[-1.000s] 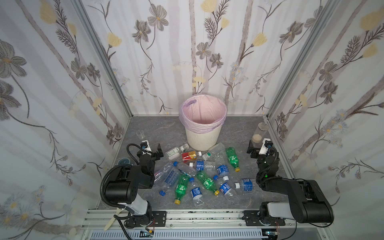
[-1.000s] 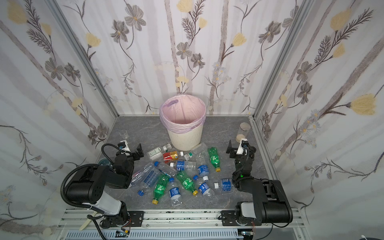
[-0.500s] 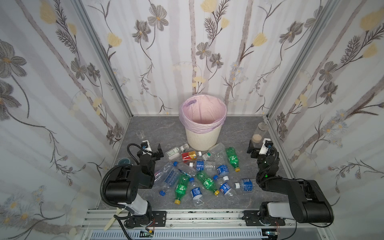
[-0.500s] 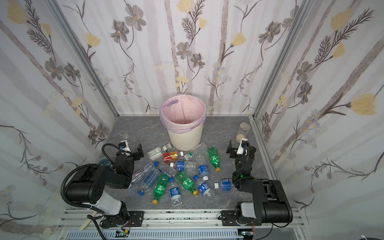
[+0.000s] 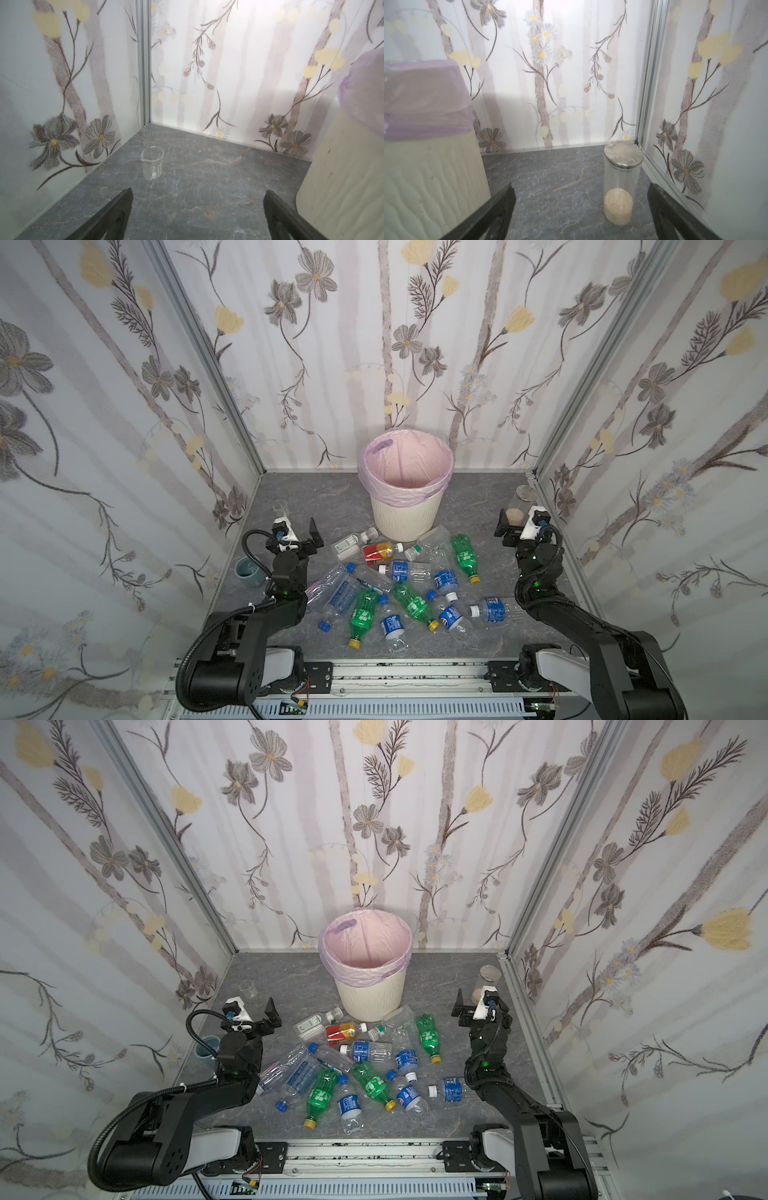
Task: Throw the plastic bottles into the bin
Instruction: 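Reach the right gripper to the green bottle while the left gripper moves toward the bin, then grasp the green soda bottle with the right gripper and lift it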
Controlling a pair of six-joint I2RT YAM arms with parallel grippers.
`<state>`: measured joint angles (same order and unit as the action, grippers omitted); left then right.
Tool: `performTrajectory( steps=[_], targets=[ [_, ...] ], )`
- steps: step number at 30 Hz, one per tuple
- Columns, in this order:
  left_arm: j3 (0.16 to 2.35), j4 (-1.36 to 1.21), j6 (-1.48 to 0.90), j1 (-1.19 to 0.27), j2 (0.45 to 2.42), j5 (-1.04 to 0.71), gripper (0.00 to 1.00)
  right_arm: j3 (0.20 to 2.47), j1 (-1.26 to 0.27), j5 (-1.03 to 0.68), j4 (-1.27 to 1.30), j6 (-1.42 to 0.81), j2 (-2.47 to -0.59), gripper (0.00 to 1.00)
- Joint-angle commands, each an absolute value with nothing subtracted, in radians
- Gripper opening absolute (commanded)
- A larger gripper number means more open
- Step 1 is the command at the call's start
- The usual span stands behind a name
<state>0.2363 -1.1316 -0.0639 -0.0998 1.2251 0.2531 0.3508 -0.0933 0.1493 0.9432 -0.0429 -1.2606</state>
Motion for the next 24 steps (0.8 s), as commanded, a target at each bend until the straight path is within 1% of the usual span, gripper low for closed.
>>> performTrajectory(
  steps=[1, 4, 7, 12, 15, 19, 24],
  targets=[
    [0.298, -0.921, -0.084, -0.138, 1.138, 0.332, 1.00, 0.438, -0.137, 0.196, 0.592, -0.080, -1.179, 1.00],
    [0.358, -0.787, -0.092, -0.178, 1.095, 0.346, 1.00, 0.519, -0.194, 0.204, 0.385, -0.099, -1.137, 1.00],
    [0.431, -0.620, -0.114, -0.203, 1.082, 0.317, 1.00, 0.620, -0.226, 0.166, 0.155, -0.155, -1.161, 0.98],
    [0.580, -0.271, -0.195, -0.246, 1.076, 0.234, 1.00, 0.691, -0.256, 0.043, -0.055, -0.233, -1.235, 0.95],
    [0.604, -0.144, -0.260, -0.269, 1.041, 0.180, 1.00, 0.701, -0.272, -0.037, -0.111, -0.253, -1.285, 0.95],
    [0.572, -0.080, -0.353, -0.270, 0.968, 0.121, 1.00, 0.691, -0.285, -0.115, -0.126, -0.270, -1.364, 0.94],
    [0.555, -0.031, -0.383, -0.270, 0.935, 0.082, 1.00, 0.693, -0.288, -0.133, -0.101, -0.313, -1.484, 0.91]
  ],
)
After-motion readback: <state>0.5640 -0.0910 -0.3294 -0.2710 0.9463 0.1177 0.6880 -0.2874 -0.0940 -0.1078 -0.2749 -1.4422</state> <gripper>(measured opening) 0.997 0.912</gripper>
